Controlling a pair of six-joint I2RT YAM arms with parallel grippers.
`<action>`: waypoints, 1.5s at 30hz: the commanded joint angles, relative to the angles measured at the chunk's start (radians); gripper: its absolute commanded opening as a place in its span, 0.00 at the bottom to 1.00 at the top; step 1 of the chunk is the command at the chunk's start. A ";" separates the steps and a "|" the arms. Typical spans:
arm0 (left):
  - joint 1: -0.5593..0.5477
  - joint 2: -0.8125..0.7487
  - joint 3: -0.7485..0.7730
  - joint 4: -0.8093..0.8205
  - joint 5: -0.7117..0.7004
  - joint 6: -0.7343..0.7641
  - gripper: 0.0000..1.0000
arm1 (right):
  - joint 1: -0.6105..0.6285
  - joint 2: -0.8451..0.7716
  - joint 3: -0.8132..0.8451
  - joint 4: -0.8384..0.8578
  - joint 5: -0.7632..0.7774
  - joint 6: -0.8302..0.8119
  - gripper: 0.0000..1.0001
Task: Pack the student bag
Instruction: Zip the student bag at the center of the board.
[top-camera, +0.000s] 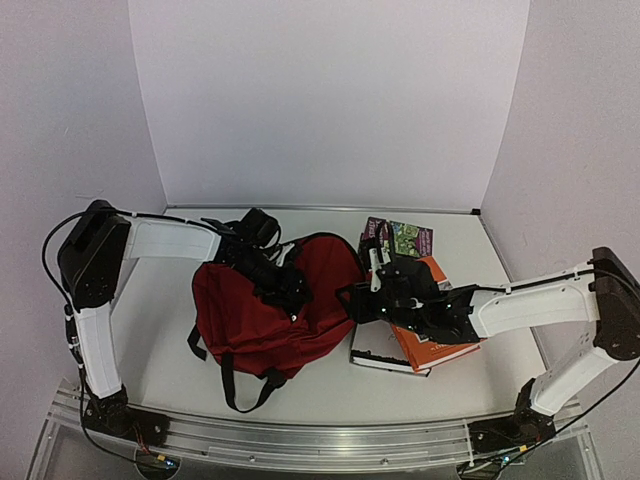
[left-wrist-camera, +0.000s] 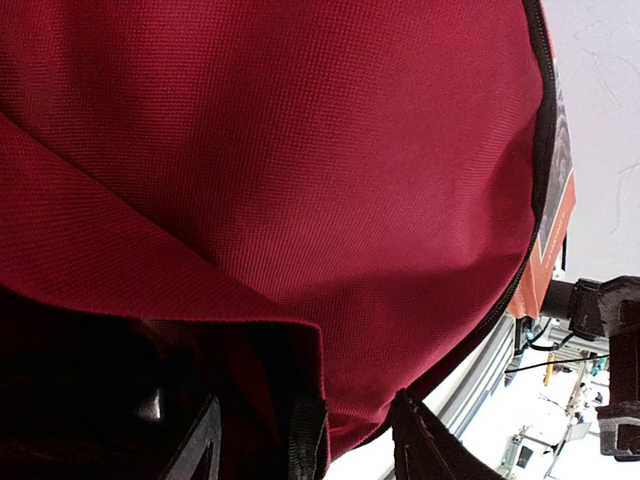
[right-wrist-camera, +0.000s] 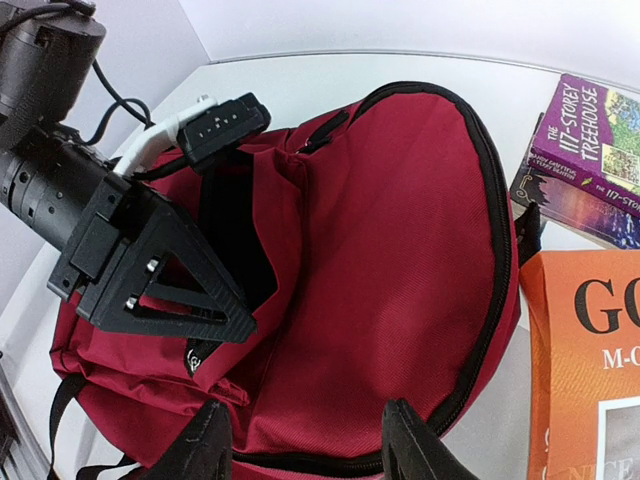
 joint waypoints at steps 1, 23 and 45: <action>-0.002 0.025 0.060 -0.044 0.057 0.016 0.57 | -0.005 -0.017 -0.005 0.034 -0.002 0.002 0.49; -0.002 -0.064 -0.041 0.049 0.116 -0.043 0.21 | -0.007 0.002 -0.003 0.043 -0.011 0.005 0.49; -0.002 -0.162 -0.104 0.085 0.047 -0.071 0.00 | 0.027 0.030 0.025 0.036 -0.040 -0.045 0.49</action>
